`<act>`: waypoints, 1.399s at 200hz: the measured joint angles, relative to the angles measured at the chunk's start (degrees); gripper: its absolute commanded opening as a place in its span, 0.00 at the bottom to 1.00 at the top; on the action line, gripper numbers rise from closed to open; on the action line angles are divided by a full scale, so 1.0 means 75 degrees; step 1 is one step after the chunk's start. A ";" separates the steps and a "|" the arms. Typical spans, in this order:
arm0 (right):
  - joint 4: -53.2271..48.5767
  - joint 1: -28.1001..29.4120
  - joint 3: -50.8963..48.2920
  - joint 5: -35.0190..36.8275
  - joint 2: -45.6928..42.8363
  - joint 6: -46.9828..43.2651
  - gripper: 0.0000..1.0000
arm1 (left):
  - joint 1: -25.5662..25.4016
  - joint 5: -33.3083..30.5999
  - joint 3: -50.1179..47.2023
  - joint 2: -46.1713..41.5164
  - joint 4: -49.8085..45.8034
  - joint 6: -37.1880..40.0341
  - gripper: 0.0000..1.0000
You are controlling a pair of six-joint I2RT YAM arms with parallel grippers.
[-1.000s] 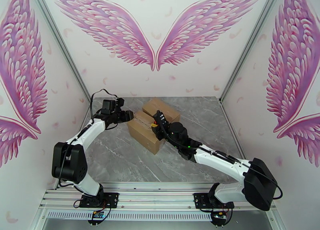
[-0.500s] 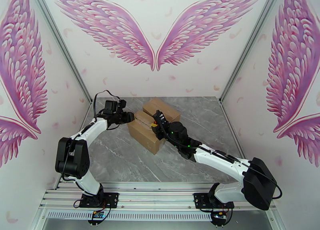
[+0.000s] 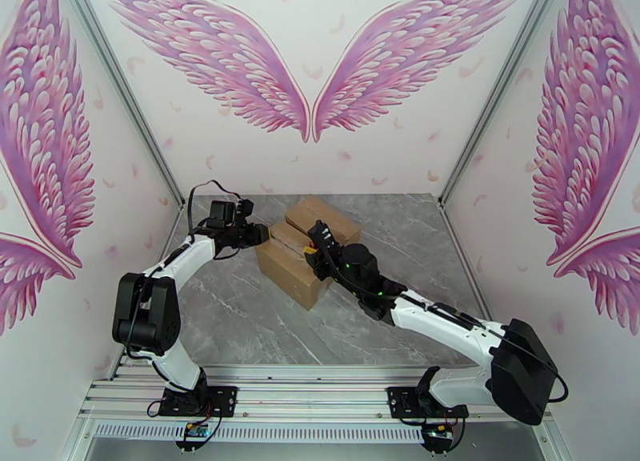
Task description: Unpack the express box
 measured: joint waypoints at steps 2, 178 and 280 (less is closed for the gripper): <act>0.0009 -0.0003 -0.0015 0.0000 -0.0012 0.0000 0.00 | 0.0000 0.0006 0.0000 0.0000 0.0000 -0.0003 0.34; -0.0041 -0.0029 -0.0831 0.0038 -0.1029 0.0175 0.00 | -0.0006 0.0248 0.0082 0.0146 0.0064 -0.0006 0.31; -0.0455 -0.0032 -0.1064 0.0181 -0.1725 0.0201 0.00 | -0.0050 0.0224 0.0201 0.0213 -0.0029 0.0093 0.31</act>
